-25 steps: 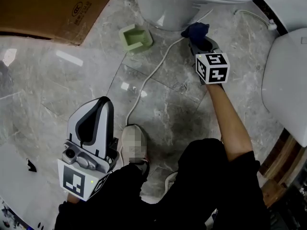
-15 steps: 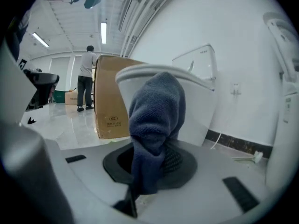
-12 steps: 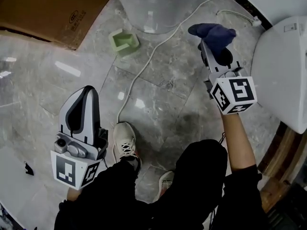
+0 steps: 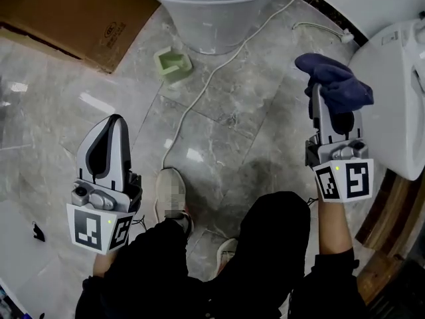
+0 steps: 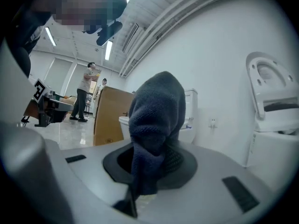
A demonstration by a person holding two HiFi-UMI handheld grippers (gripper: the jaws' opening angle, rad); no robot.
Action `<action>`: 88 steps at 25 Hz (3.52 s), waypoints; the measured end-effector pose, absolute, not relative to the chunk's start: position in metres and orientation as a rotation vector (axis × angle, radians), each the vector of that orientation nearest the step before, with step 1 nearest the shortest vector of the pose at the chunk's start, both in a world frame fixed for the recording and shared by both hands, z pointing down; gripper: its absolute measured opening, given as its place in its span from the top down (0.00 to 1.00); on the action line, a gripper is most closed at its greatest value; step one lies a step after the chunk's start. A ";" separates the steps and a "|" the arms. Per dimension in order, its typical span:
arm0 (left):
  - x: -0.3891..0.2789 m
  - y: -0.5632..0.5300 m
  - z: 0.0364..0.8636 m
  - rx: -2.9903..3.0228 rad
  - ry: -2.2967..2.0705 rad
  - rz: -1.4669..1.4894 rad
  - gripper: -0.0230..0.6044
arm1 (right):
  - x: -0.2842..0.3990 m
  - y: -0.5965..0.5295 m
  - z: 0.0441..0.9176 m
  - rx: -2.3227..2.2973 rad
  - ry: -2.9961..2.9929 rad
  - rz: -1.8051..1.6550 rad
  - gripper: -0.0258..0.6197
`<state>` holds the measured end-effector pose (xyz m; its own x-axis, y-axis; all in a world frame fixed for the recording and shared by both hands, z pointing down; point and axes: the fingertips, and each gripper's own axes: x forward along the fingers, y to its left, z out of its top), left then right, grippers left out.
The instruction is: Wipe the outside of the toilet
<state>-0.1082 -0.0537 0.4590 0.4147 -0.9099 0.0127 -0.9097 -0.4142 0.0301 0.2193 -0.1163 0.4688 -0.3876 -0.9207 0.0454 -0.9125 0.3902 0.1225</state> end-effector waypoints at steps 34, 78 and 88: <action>-0.192 -0.083 0.056 2.354 -1.735 0.169 0.95 | 0.188 -0.113 0.051 1.719 -2.396 0.022 0.85; -0.217 -0.120 -0.295 2.547 -1.792 -0.081 0.95 | 0.146 -0.107 -0.294 1.941 -2.469 -0.129 0.85; -0.210 -0.124 -0.305 2.493 -1.913 -0.126 0.95 | 0.174 -0.129 -0.313 1.939 -2.503 -0.220 0.86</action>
<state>-0.2100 -0.1244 -0.3048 0.2569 -0.9642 -0.0654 -0.9645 -0.2601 0.0462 0.1740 -0.1286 -0.3129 -0.2535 -0.9611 -0.1099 -0.9655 0.2445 0.0896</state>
